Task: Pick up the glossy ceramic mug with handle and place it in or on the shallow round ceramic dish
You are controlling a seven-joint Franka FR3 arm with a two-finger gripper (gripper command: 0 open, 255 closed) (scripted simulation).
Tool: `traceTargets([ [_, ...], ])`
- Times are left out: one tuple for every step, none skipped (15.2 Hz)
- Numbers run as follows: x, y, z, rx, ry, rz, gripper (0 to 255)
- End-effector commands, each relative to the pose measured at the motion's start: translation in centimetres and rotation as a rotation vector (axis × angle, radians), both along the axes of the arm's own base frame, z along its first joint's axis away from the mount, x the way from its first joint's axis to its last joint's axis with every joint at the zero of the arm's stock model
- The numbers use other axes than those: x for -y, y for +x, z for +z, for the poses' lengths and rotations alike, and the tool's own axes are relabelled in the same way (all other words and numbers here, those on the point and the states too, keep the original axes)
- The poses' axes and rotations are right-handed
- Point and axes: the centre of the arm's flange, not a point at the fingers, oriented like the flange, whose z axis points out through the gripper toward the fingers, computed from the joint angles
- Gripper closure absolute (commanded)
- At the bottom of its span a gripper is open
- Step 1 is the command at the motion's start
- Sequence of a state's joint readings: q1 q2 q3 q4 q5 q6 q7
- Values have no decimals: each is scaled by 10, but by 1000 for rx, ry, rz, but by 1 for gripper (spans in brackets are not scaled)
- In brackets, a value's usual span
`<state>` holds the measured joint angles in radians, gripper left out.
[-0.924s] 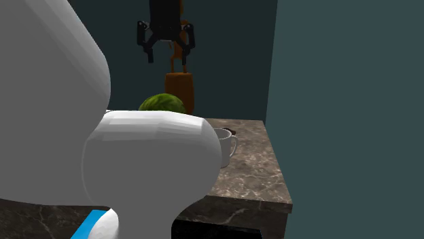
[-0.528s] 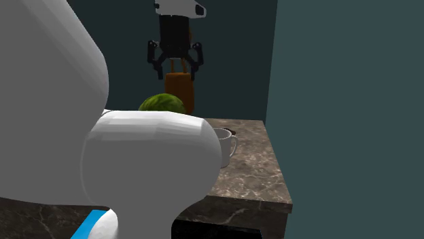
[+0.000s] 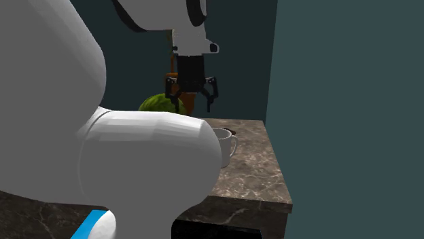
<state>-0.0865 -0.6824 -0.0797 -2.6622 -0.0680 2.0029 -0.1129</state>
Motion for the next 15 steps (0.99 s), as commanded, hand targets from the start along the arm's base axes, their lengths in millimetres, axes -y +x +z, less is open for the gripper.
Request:
traceTargets([
  [12,-1,-25,-12,-12,6,0],
  [17,-2,-36,-18,-17,9,0],
  [23,-2,-48,-24,-23,11,0],
  [28,-3,-59,-31,-29,14,0],
  [29,-3,-60,-32,-30,14,0],
  [29,-3,-66,-32,-30,14,0],
  [30,-3,-71,-32,-30,14,0],
  [30,-3,-76,-32,-30,14,0],
  [30,-3,-82,-32,-30,14,0],
  [30,-3,-87,-32,-30,14,0],
  [30,-3,-92,-32,-30,14,0],
  [31,-3,-100,-32,-30,14,0],
  [31,-3,-100,-32,-30,14,0],
  [31,-3,-100,-32,-30,14,0],
  [31,-3,-100,-32,-30,14,0],
])
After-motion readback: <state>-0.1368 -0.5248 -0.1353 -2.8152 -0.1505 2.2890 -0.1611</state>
